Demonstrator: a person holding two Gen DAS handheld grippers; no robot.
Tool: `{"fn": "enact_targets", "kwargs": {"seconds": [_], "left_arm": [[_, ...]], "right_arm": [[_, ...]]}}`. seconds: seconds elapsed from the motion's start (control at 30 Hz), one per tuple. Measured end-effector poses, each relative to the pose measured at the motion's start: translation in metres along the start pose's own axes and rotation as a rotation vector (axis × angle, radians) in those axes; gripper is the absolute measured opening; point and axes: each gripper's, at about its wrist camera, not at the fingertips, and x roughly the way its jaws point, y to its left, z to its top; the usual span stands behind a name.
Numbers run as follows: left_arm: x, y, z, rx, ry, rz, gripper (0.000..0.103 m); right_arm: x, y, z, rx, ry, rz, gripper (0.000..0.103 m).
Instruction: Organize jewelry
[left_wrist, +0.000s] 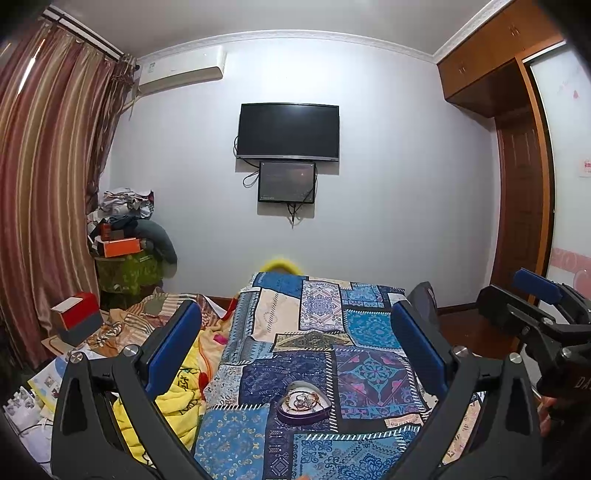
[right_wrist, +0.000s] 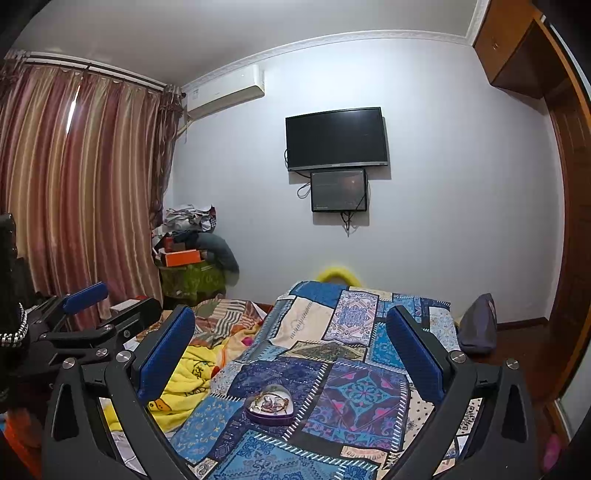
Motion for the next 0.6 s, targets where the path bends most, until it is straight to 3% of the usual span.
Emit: {"fn": "enact_targets", "kwargs": {"seconds": [0.6], "left_arm": [[0.0021,0.0005,-0.0025,-0.015,0.011,-0.022,0.103]], "right_arm": [[0.0010,-0.0018,-0.0022,-0.002,0.003,-0.009,0.103]]}}
